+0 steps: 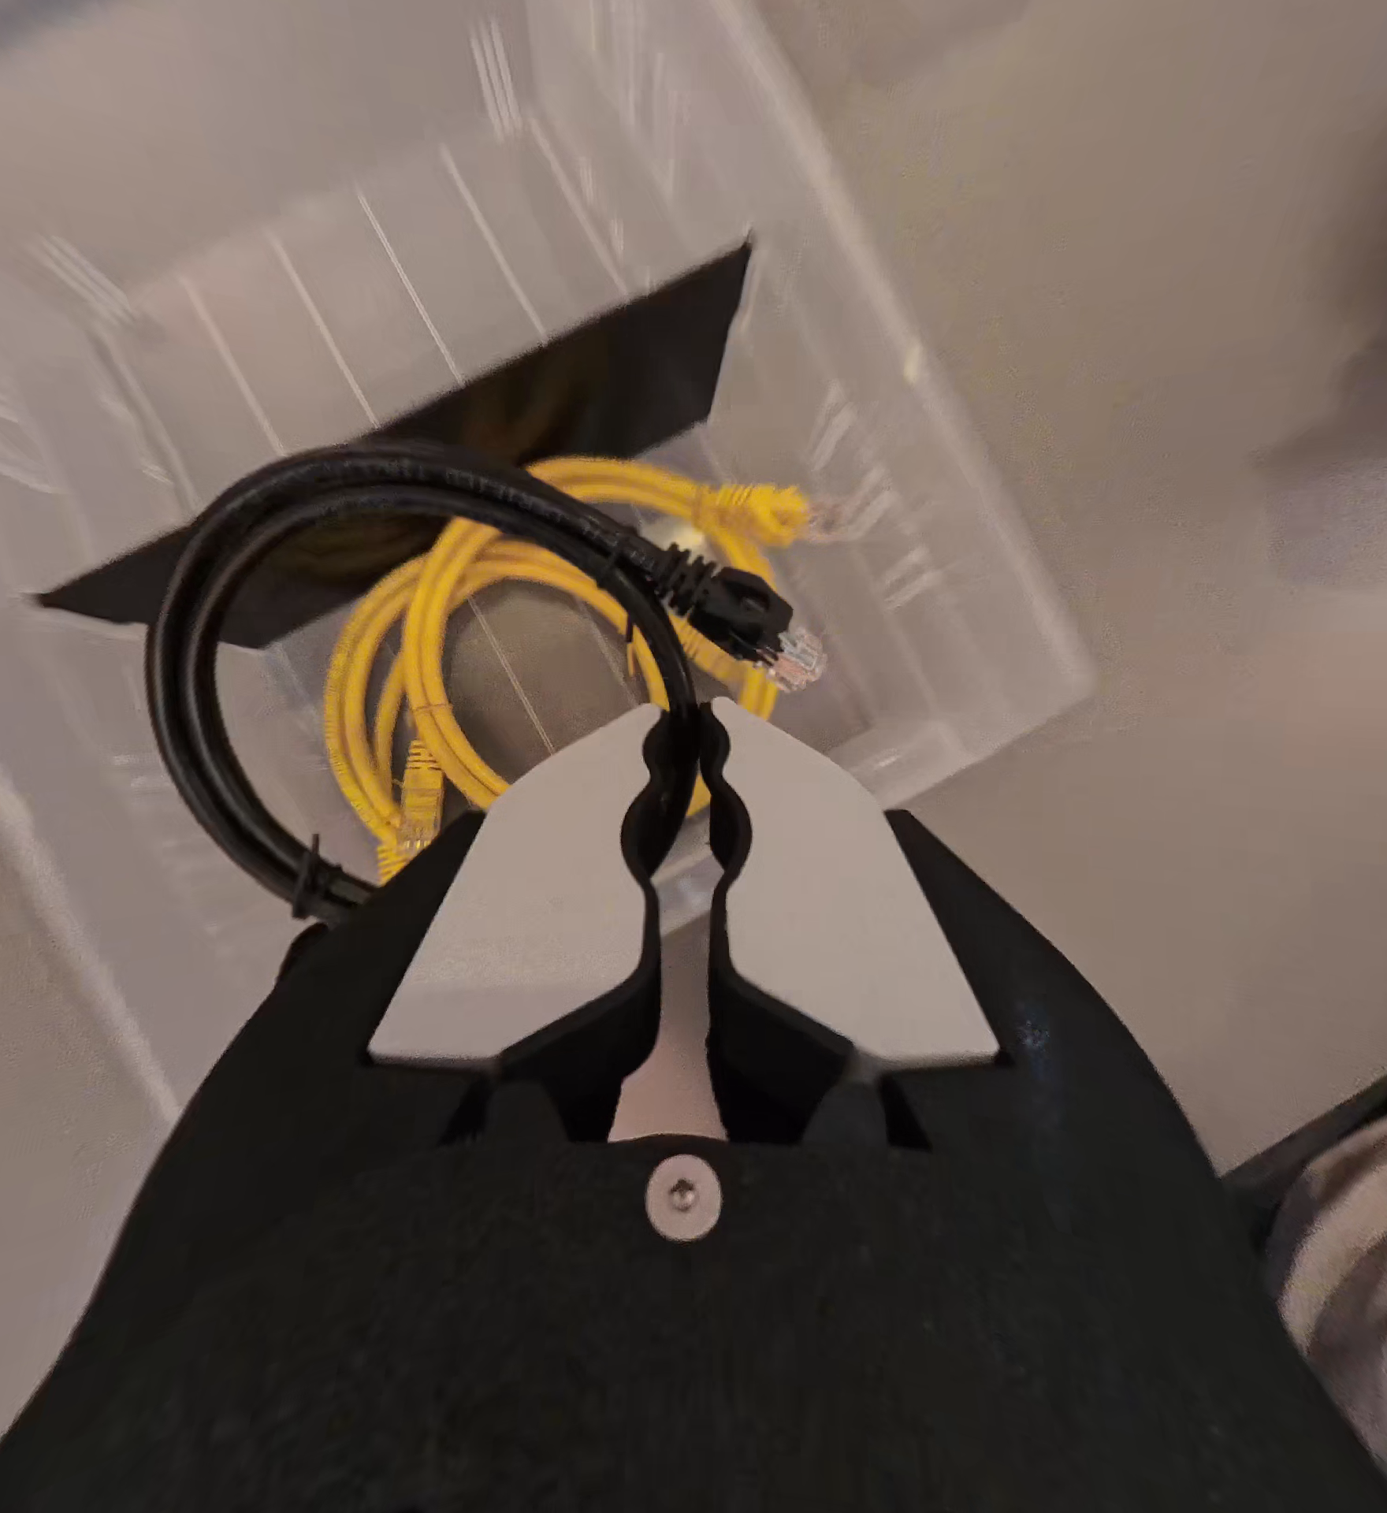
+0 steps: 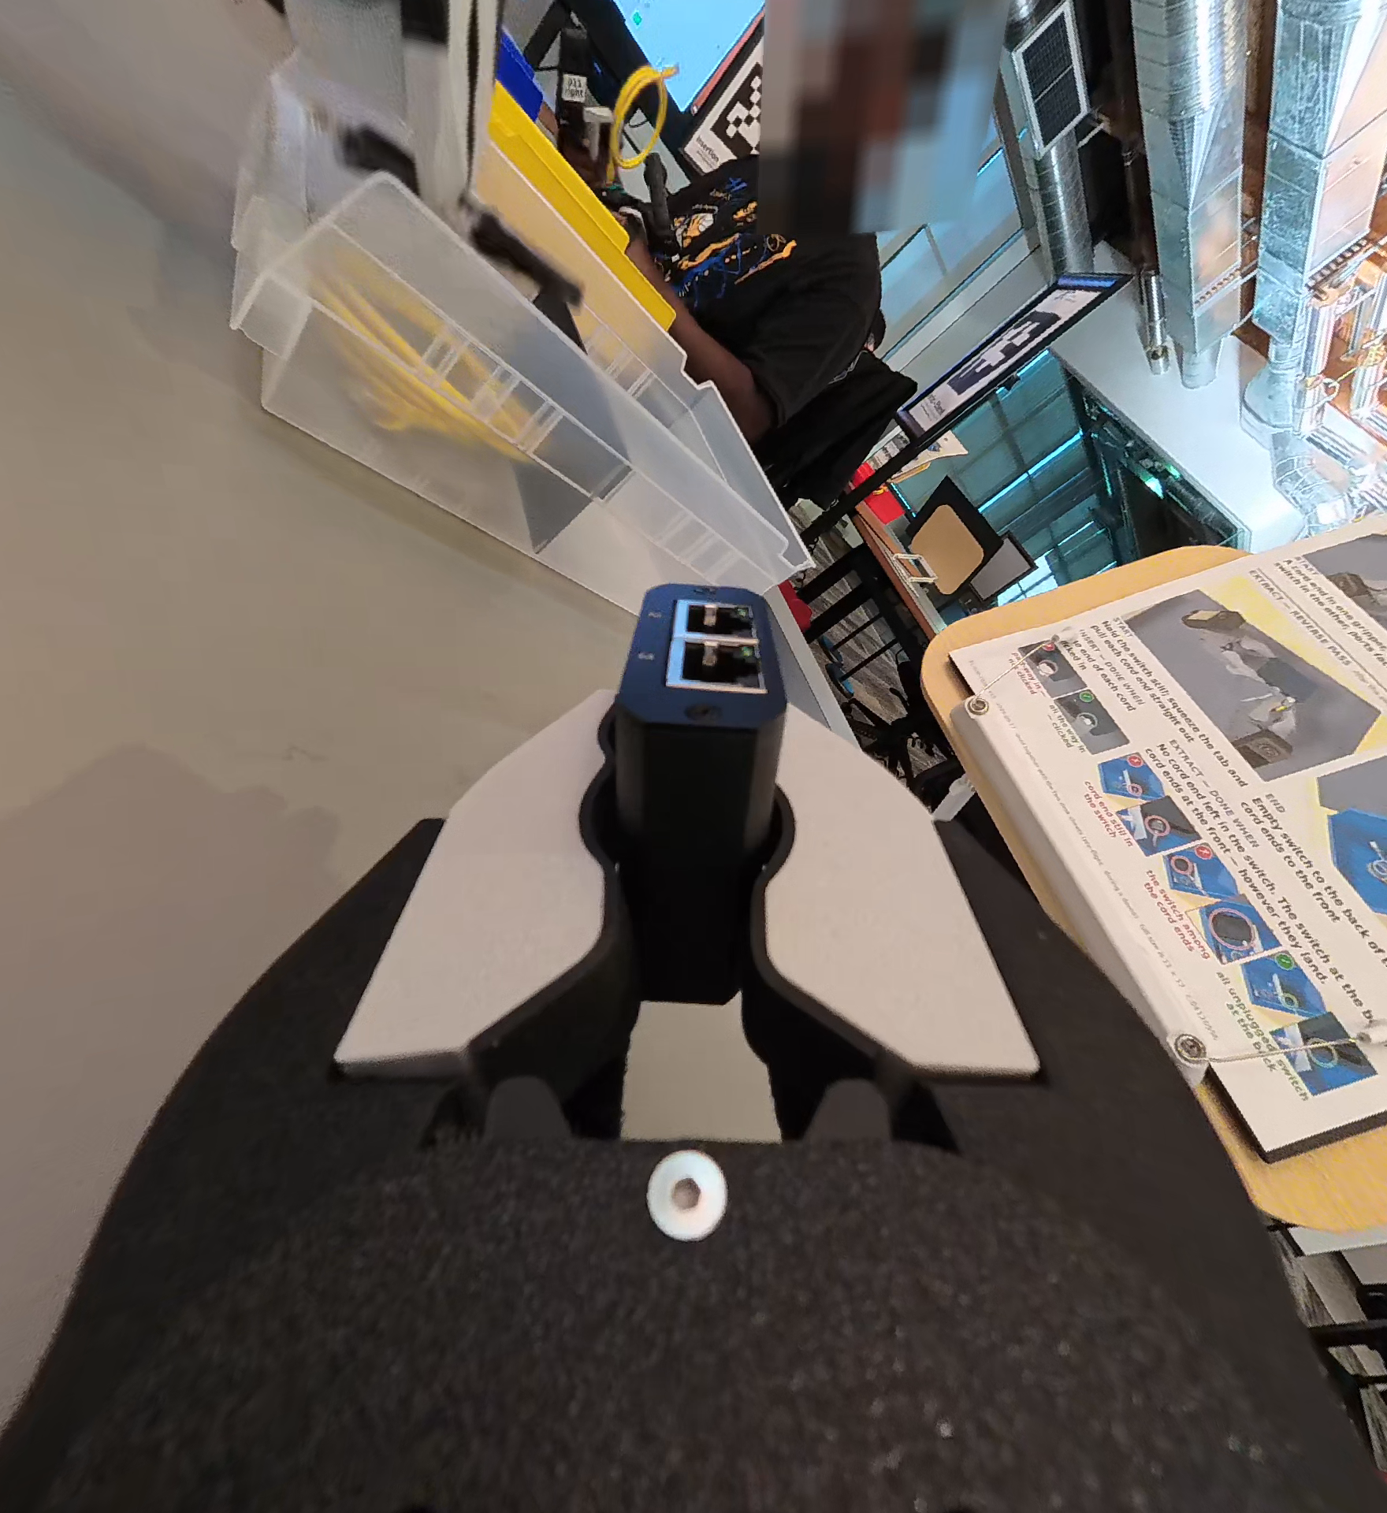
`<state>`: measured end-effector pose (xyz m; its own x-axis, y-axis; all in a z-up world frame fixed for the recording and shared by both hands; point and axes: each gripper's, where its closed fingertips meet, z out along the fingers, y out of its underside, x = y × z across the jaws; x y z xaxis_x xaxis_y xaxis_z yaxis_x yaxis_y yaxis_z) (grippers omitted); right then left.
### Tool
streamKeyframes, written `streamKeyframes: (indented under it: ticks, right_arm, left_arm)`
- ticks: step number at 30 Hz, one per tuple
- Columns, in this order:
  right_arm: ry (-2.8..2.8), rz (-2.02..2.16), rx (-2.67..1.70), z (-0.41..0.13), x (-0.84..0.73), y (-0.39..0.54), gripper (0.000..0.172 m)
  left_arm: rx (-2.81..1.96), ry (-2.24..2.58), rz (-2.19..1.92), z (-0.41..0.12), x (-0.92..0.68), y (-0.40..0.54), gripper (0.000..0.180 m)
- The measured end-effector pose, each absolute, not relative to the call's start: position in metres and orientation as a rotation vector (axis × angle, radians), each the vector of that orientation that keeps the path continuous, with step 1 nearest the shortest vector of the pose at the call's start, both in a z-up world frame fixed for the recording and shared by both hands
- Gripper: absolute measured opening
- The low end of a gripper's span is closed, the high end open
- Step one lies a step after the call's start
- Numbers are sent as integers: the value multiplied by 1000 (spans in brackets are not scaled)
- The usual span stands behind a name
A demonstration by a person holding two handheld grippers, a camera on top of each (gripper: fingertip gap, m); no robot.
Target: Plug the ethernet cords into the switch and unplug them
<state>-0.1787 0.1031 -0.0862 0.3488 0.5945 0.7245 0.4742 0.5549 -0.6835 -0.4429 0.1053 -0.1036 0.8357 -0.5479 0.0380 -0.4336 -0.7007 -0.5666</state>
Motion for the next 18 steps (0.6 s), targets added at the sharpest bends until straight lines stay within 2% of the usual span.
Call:
streamKeyframes:
  ticks: [1,4,6,8,13,18]
  right_arm:
    - [-1277,99,-1060,-86,-178,104,26]
    - [-1260,102,-1067,-84,-176,107,26]
    - [-1242,112,-1072,-82,-173,108,26]
    - [-1224,120,-1080,-79,-171,110,26]
    - [-1193,146,-1087,-75,-167,113,26]
    - [-1193,151,-1084,-74,-166,112,26]
  left_arm:
    - [-2400,687,-245,-84,-438,97,5]
    - [-2247,609,-207,-35,-408,57,5]
    - [-2225,518,-284,-27,-378,25,5]
    - [-2253,455,-419,-42,-339,-5,5]
    - [-2445,466,-566,-117,-264,-37,5]
    - [-2500,542,-700,-150,-216,-40,6]
